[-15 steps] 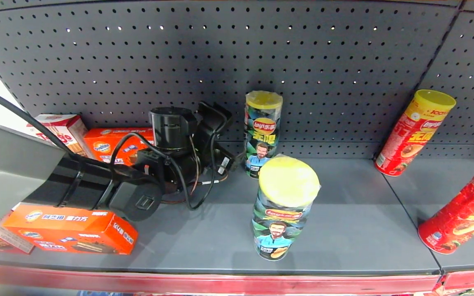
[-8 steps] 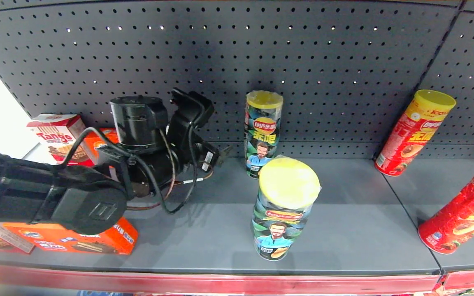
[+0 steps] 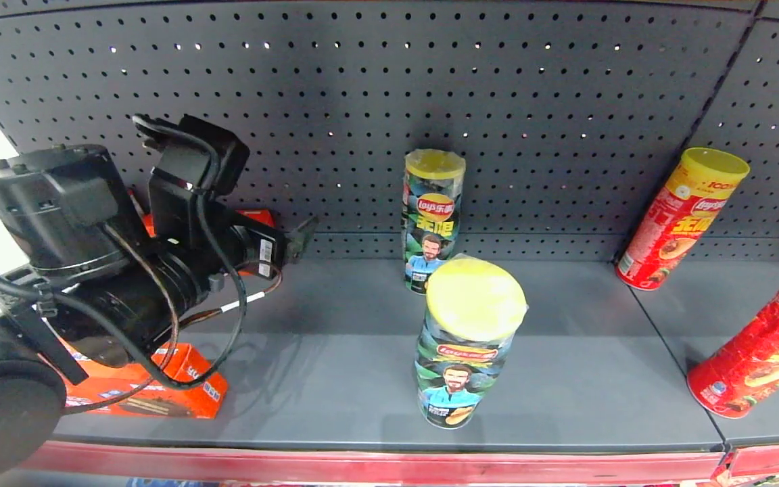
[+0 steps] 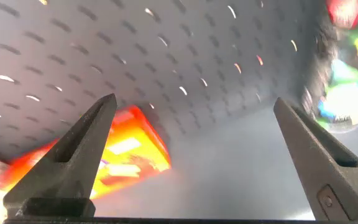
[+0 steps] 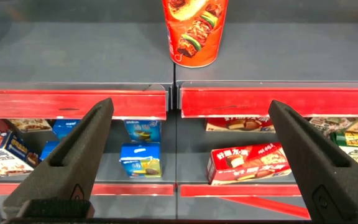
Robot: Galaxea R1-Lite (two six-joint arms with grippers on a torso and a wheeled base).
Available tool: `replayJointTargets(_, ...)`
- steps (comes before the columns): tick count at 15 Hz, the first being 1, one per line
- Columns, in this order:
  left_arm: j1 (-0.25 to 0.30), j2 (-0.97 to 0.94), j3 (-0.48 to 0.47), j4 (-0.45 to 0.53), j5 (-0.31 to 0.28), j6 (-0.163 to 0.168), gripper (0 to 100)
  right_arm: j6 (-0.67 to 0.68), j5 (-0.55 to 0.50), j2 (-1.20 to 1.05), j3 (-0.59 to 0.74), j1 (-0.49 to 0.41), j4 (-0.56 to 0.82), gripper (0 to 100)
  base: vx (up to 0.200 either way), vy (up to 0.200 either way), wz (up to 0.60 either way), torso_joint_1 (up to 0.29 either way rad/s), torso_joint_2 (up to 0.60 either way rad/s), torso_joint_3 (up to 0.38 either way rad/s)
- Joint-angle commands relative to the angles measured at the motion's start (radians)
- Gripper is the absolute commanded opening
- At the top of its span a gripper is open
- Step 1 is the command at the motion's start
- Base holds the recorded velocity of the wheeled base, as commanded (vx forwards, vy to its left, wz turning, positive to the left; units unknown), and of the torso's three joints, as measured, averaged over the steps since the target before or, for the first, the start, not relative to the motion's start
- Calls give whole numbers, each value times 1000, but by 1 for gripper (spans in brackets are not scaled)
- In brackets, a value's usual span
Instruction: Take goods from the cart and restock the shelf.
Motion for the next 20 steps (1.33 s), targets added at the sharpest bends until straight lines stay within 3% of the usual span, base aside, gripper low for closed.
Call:
replayJointTargets(1, 0, 22, -27, -10, -1, 2, 100, 98, 14, 261, -337, 29, 34, 100, 0, 0, 0, 0, 0, 0)
replayJointTargets(4, -8, 64, -59, -12, 2, 0, 100, 102, 100, 326, -396, 103, 90, 100, 0, 0, 0, 0, 0, 0)
replayJointTargets(9, -3, 13, 76, -28, -3, -4, 100, 9, 307, 517, -446, 244, 87, 100, 0, 0, 0, 0, 0, 0)
replayJointTargets(11, 2, -15, 101, -28, -3, -8, 100, 0, 307, 595, -462, 331, 85, 100, 0, 0, 0, 0, 0, 0)
replayJointTargets(14, 21, -47, 130, -28, -4, -9, 100, 0, 264, 787, -522, 561, 77, 100, 0, 0, 0, 0, 0, 0)
replayJointTargets(15, 21, -47, 130, -28, -4, -9, 100, 0, 263, 790, -524, 566, 77, 100, 0, 0, 0, 0, 0, 0)
replayJointTargets(16, 28, -47, 122, -28, -6, -9, 100, 1, 229, 881, -545, 647, 74, 100, 0, 0, 0, 0, 0, 0)
replayJointTargets(20, 29, -47, 125, -28, -6, -9, 100, -2, 197, 1023, -521, 678, -68, 100, 0, 0, 0, 0, 0, 0)
